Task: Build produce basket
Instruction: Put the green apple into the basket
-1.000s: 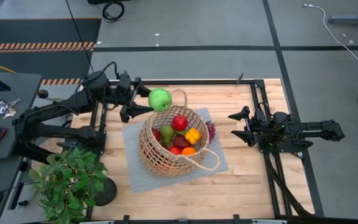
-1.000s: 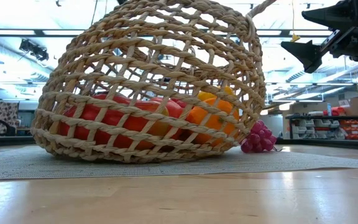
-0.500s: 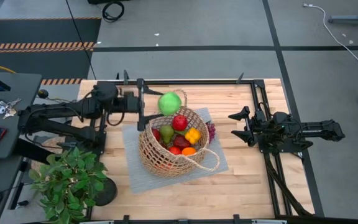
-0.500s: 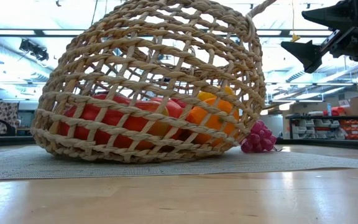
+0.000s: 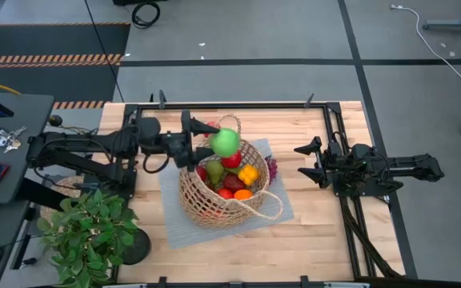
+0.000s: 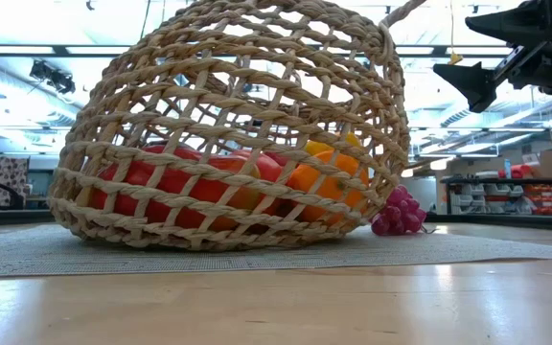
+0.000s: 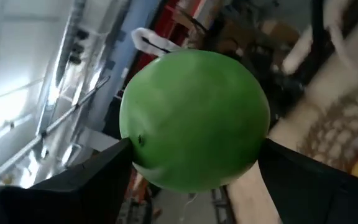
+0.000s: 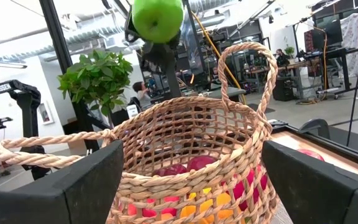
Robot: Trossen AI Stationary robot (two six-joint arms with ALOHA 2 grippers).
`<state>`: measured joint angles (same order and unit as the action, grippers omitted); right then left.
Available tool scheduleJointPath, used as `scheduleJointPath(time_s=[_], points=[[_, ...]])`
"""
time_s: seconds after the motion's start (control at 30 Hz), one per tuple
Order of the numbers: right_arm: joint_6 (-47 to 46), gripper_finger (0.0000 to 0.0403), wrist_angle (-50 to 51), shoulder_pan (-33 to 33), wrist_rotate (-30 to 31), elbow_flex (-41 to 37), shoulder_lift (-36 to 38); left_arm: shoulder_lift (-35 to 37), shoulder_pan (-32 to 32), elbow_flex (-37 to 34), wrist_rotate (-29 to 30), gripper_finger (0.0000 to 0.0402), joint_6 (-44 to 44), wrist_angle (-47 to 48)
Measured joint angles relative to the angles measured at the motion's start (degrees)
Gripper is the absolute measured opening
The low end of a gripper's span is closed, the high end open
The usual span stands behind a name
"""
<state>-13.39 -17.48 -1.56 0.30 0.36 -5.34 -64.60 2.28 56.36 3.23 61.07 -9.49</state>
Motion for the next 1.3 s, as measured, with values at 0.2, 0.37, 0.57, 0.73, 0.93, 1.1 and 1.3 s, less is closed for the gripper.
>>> scheduleJointPath(time_s=[0.2,0.37,0.57,0.73,0.93,1.1,1.3], points=[[0.0,0.0384,0.01,-0.01,0.0,0.0,0.02,-0.42,-1.38,0.0,0.5,0.0332,13.01,0.04],[0.0,0.0384,-0.01,0.0,0.0,0.0,0.0,-0.88,-2.32,0.0,0.35,0.0332,21.52,-0.22],[0.0,0.0384,-0.01,0.0,0.0,0.0,0.01,-1.48,-2.56,0.01,0.41,0.0332,25.07,-0.06],[0.0,0.0384,-0.01,0.0,0.0,0.0,0.02,-1.67,-2.56,-0.02,0.39,0.0332,24.82,0.16],[0.0,0.0384,-0.01,-0.02,0.0,0.0,0.02,-1.79,-2.53,-0.02,0.41,0.0332,21.44,0.42],[0.0,0.0384,-0.01,0.0,0.0,0.0,0.0,-1.79,-2.52,-0.02,0.41,0.0332,17.83,0.52],[0.0,0.0384,-0.01,-0.01,0.0,0.0,0.01,-1.79,-2.46,-0.02,0.41,0.0332,9.79,1.5]])
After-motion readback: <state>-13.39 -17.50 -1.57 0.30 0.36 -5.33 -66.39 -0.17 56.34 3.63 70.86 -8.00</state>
